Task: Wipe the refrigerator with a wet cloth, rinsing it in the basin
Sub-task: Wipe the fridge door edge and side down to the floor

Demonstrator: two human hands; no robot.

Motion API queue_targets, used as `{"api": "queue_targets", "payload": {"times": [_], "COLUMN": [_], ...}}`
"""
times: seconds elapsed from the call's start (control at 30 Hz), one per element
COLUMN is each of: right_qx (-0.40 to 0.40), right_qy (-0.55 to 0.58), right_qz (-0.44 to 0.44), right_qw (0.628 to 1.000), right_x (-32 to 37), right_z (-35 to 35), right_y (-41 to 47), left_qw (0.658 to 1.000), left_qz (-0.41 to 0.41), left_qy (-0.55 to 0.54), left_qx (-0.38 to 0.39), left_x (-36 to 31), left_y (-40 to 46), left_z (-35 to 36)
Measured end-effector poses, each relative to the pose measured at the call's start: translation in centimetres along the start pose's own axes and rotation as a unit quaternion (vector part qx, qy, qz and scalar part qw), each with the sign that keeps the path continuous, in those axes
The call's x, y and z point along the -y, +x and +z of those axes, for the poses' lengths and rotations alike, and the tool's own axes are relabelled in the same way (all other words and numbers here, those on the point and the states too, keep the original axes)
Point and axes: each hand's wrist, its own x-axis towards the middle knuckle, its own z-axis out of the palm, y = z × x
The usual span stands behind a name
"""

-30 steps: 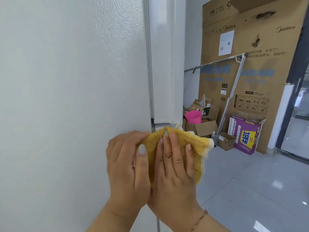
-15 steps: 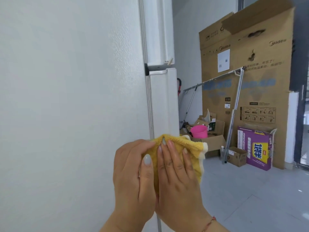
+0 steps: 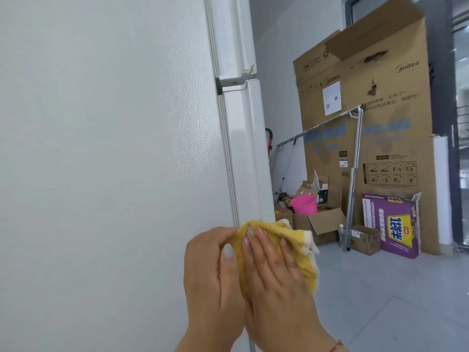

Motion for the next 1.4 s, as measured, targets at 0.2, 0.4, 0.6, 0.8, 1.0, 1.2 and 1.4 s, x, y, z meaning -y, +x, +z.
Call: {"api": "queue_targets", "payload": {"times": [0.2, 0.4, 0.6, 0.8, 1.0, 1.2, 1.4], "right_qx": [-0.004, 0.003, -0.027, -0.004, 0.011, -0.019, 0.016], "right_qy": [-0.051, -0.064, 0.026, 0.061, 0.060, 0.050, -0.071], "right_qz": [-0.004, 0.006, -0.015, -0.016, -0.014, -0.025, -0.021], "right_qw": [0.999, 0.998, 0.999, 0.998, 0.998, 0.998, 0.997], "right_x": [-1.9, -3.8, -3.3, -2.0, -0.5, -0.1, 1.6], "right_z": [-2.2, -4.5, -2.7, -1.2, 0.7, 1.8, 3.2], "right_y": [9.6, 17.5, 12.1, 4.5, -2.4, -5.3, -10.6], "left_qw": [0.997, 0.999, 0.994, 0.987, 0.982, 0.972, 0.957], "left_qz": [0.067, 0.025, -0.078, -0.134, -0.161, -0.204, -0.262], "left_qy": [-0.013, -0.044, -0.069, -0.087, -0.098, -0.114, -0.114], "left_qx": [-0.022, -0.019, -0.041, -0.037, 0.004, 0.016, 0.052], "left_x": [-1.0, -1.1, -0.5, -1.0, -1.2, -0.5, 0.5], "left_y": [3.2, 4.4, 1.6, -1.3, -3.7, -6.1, -9.3], "left_z": [-1.0, -1.1, -1.1, -0.9, -0.6, -0.6, -0.9]}}
